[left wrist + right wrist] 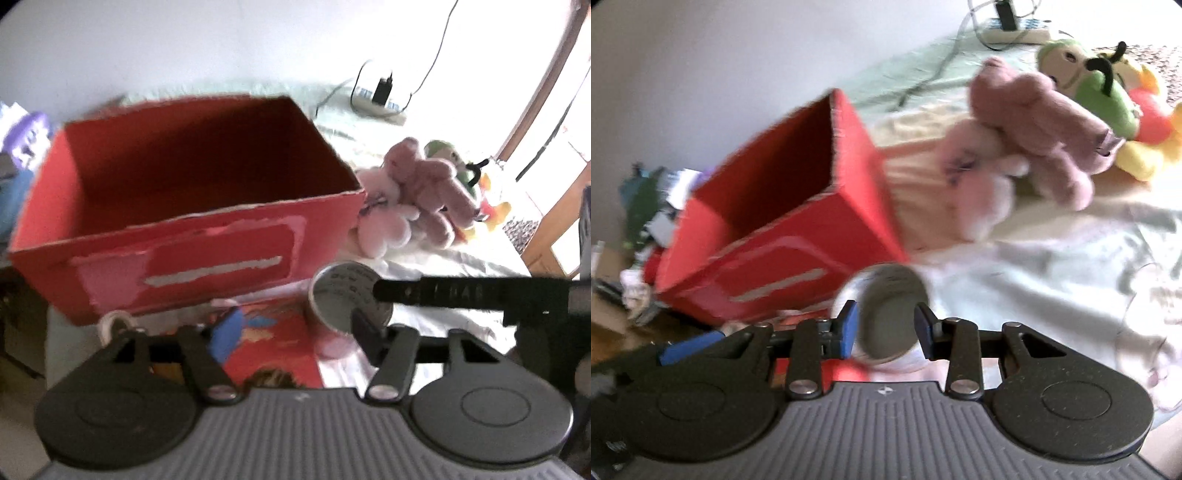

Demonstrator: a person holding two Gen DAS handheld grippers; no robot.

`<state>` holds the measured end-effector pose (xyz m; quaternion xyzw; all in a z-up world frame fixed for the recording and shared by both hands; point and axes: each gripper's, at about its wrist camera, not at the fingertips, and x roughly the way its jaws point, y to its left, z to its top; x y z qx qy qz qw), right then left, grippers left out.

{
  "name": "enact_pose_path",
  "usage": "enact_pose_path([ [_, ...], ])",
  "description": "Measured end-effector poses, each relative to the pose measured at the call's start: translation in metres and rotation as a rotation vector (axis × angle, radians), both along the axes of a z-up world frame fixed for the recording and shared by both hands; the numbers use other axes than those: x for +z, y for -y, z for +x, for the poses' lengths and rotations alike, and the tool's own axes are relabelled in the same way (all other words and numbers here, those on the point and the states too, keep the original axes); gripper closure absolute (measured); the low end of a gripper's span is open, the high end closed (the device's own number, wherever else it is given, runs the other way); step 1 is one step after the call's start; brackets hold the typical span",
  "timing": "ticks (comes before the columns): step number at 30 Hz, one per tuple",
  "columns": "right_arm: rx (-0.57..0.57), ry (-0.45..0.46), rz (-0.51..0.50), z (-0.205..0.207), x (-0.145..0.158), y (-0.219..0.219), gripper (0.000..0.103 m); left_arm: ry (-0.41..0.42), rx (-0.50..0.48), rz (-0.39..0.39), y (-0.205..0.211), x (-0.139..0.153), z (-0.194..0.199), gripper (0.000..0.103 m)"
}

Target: Organize objects

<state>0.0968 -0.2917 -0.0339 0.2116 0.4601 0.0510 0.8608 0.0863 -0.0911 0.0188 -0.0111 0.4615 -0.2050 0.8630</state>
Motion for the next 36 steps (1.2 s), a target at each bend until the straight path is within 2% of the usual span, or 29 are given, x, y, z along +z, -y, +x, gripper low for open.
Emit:
enact_pose_path([
  [1,0.008,-0.011,-0.007,0.004,-0.005,0.001,0.066,-0.021,0.001,0.012,0.007,-0.006,0.008,0.054],
  [4,0.041,-0.028,-0.029,0.012,-0.017,0.002,0.066,-0.083,-0.001,0.026,0.022,-0.02,0.024,0.054],
  [6,0.07,-0.041,-0.036,0.02,-0.024,0.002,0.068,-0.095,0.0,0.049,0.031,-0.025,0.029,0.054],
  [8,0.089,-0.056,-0.031,0.026,-0.029,0.005,0.08,-0.101,-0.006,0.089,0.04,-0.03,0.033,0.055],
  [10,0.104,-0.067,-0.025,0.032,-0.034,0.01,0.085,-0.123,-0.002,0.116,0.048,-0.037,0.039,0.056],
  [12,0.114,-0.074,0.014,0.035,-0.033,0.019,0.087,-0.167,0.006,0.108,0.051,-0.045,0.045,0.066],
  [13,0.117,-0.07,0.023,0.035,-0.032,0.022,0.09,-0.164,0.016,0.104,0.052,-0.045,0.046,0.068],
  [14,0.124,-0.068,0.03,0.035,-0.03,0.026,0.091,-0.161,0.017,0.101,0.054,-0.042,0.046,0.076],
  [16,0.144,-0.059,0.061,0.032,-0.024,0.034,0.091,-0.181,0.01,0.066,0.058,-0.039,0.047,0.083],
  [18,0.158,-0.027,0.045,0.025,-0.012,0.043,0.092,-0.172,0.003,0.038,0.062,-0.032,0.044,0.083],
  [22,0.171,0.025,0.032,0.013,0.01,0.062,0.091,-0.121,-0.023,0.014,0.079,-0.014,0.033,0.082],
  [28,0.17,0.178,0.04,0.007,0.06,0.088,0.089,0.013,-0.063,-0.05,0.094,0.042,0.023,0.082],
  [33,0.203,0.337,0.021,0.025,0.112,0.071,0.088,0.153,-0.038,-0.071,0.077,0.09,0.031,0.082],
  [36,0.246,0.382,0.018,0.049,0.128,0.047,0.088,0.205,-0.004,-0.073,0.051,0.11,0.044,0.082],
])
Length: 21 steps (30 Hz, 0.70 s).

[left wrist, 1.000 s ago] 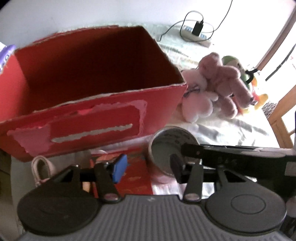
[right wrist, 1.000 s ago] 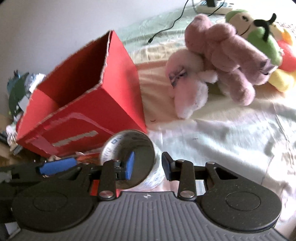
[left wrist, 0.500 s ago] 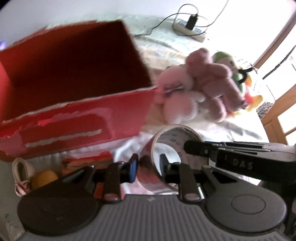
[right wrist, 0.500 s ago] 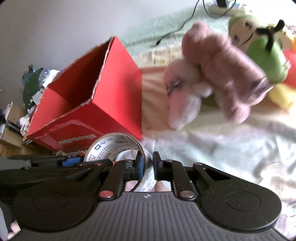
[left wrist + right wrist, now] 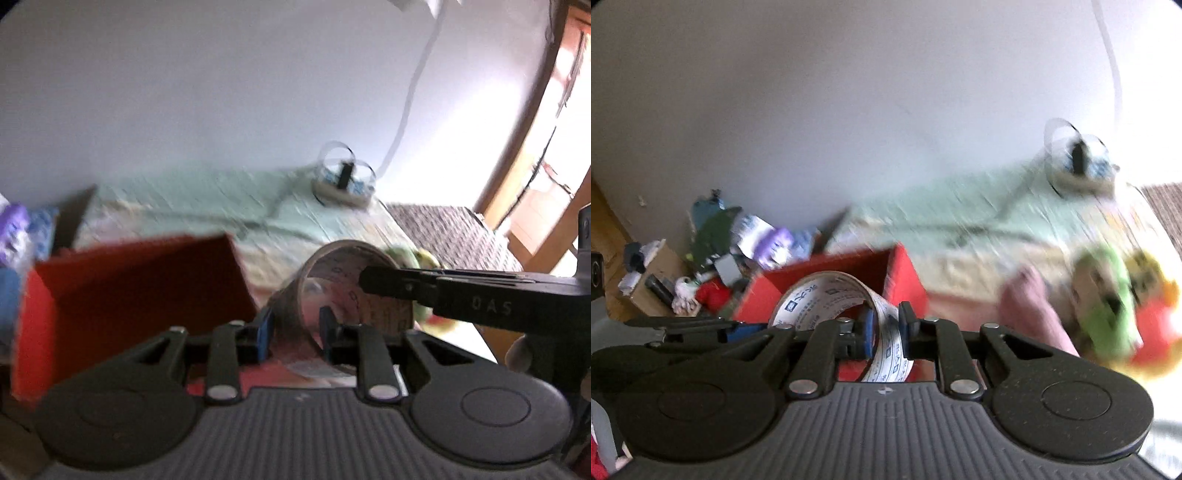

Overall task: Organize objects
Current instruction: 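Carry the tape roll with the right gripper into the red box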

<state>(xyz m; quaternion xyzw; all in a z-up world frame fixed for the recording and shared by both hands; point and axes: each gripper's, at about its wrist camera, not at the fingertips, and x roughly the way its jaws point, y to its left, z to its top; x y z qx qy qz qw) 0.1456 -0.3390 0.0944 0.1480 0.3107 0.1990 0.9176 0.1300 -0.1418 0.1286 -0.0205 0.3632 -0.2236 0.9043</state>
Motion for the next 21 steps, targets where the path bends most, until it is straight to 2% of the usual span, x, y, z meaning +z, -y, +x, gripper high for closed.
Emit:
enact_pose_path([
  [3,0.044,0.011,-0.026,0.026,0.002,-0.027,0.088,0.0,0.028,0.009,-0.024,0.003,0.021,0.082],
  [5,0.066,-0.026,-0.041,0.047,-0.002,-0.043,0.088,-0.026,0.046,0.016,-0.042,-0.004,0.038,0.082],
  [10,0.109,-0.125,-0.138,0.09,-0.024,-0.089,0.09,-0.152,0.071,0.01,-0.079,-0.043,0.085,0.08],
  [13,0.121,-0.176,-0.222,0.104,-0.045,-0.115,0.092,-0.179,0.08,0.029,-0.095,-0.063,0.098,0.078],
  [16,0.107,-0.191,-0.331,0.113,-0.059,-0.137,0.092,-0.212,0.085,0.034,-0.111,-0.083,0.106,0.074],
  [19,0.109,-0.239,-0.397,0.127,-0.075,-0.152,0.092,-0.231,0.092,0.058,-0.126,-0.099,0.116,0.058],
  [21,0.116,-0.261,-0.44,0.134,-0.085,-0.161,0.092,-0.221,0.101,0.093,-0.133,-0.106,0.12,0.056],
])
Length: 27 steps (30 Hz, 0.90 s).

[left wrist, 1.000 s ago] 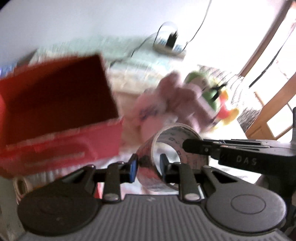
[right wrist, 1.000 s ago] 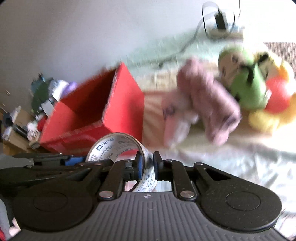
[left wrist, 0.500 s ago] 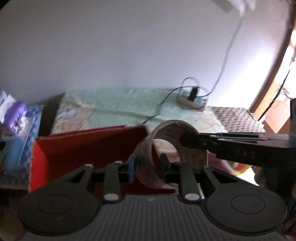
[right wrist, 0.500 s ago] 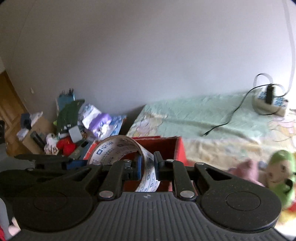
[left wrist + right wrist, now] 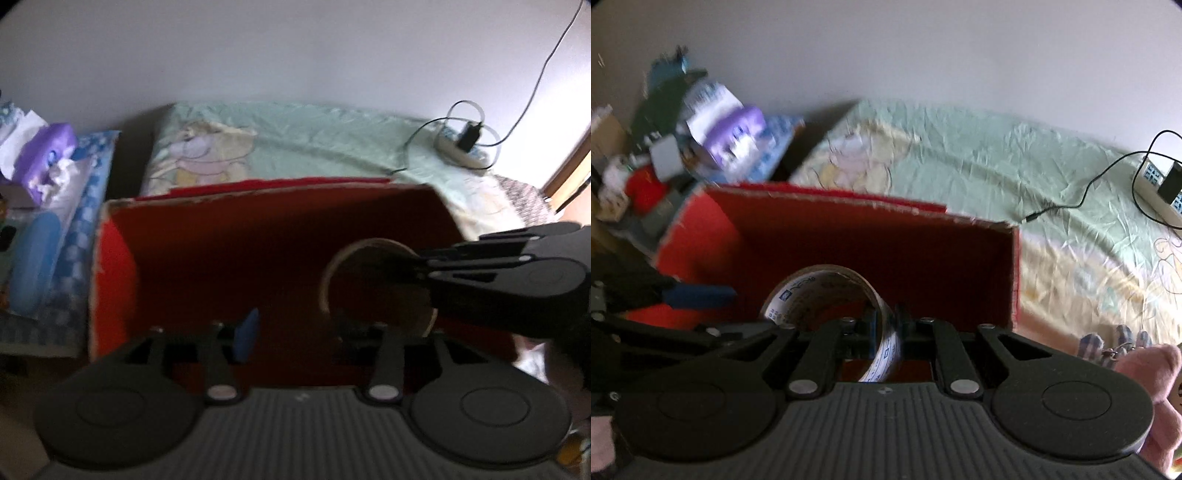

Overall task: Organize objects
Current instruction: 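Carry the tape roll with the right gripper into the red box, then open the right gripper to release the tape roll inside the box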

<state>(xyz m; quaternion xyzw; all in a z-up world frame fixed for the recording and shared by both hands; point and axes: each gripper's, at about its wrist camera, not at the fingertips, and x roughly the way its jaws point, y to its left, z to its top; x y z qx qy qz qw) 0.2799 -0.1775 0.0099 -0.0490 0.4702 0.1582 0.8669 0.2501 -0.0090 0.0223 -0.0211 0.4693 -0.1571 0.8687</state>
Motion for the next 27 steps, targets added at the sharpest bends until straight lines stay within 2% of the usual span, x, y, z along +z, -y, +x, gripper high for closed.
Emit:
enact_pose_path([
  [4,-0.016,-0.017,-0.087,0.012,-0.016,-0.011,0.089,0.015,0.011,0.076,-0.008,-0.01,0.008,0.056],
  [9,-0.078,-0.027,-0.084,0.023,-0.022,-0.004,0.083,0.011,0.027,0.132,-0.012,-0.021,0.022,0.06],
  [12,-0.106,-0.026,-0.038,0.024,-0.015,0.004,0.084,0.006,0.044,0.158,-0.011,-0.028,0.03,0.06],
  [15,-0.117,0.014,0.009,0.014,0.0,0.009,0.083,-0.029,0.057,0.135,-0.013,-0.033,0.036,0.062],
  [17,-0.112,0.032,0.033,0.005,0.009,0.009,0.079,-0.039,0.078,0.149,-0.013,-0.034,0.037,0.062],
  [21,-0.06,-0.097,0.166,-0.002,0.007,0.007,0.079,-0.084,0.095,0.165,-0.013,-0.041,0.04,0.063],
  [27,-0.026,-0.25,0.171,0.003,-0.023,-0.018,0.079,-0.093,0.11,0.175,-0.013,-0.042,0.042,0.065],
])
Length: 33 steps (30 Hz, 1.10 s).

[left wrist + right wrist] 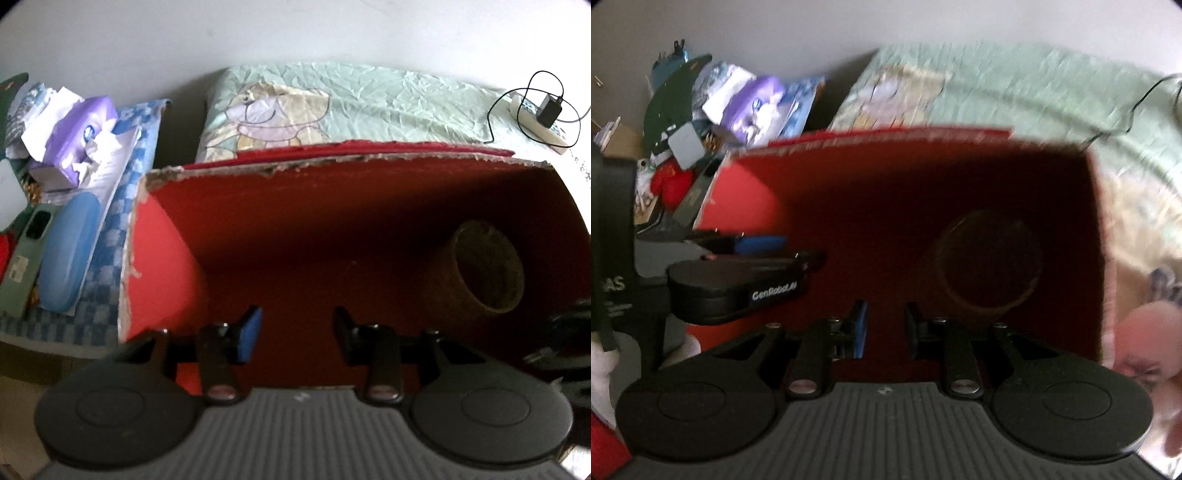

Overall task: Organize objects
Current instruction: 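Open the right gripper to release the tape roll inside the box, then withdraw the right gripper from the box toward the pine cone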

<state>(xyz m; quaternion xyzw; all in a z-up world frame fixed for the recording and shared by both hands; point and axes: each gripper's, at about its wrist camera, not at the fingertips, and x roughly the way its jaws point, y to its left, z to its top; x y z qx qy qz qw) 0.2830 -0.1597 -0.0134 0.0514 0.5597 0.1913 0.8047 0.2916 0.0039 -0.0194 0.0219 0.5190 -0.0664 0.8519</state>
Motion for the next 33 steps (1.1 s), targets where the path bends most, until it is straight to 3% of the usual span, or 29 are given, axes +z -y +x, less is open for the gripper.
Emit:
enact_pose_path([
  [4,-0.039,-0.029,-0.034,0.011,-0.017,-0.009,0.079,-0.002,0.001,0.012,0.002,-0.001,-0.001,0.064],
  [9,-0.165,0.009,-0.101,0.02,-0.021,0.002,0.08,-0.006,0.004,0.02,0.004,-0.002,-0.001,0.063],
  [15,-0.263,-0.039,-0.008,0.025,-0.031,0.025,0.084,-0.006,0.009,0.03,0.005,-0.003,-0.001,0.062],
  [22,-0.274,-0.006,0.027,0.019,-0.029,0.028,0.085,-0.002,0.011,0.042,0.005,-0.003,-0.001,0.062],
  [28,-0.233,0.038,0.028,0.006,-0.013,0.029,0.079,0.006,0.011,0.042,0.006,-0.003,-0.002,0.062],
  [33,-0.205,0.102,0.107,-0.027,0.012,0.045,0.079,0.091,0.027,0.015,0.005,0.018,-0.021,0.056],
])
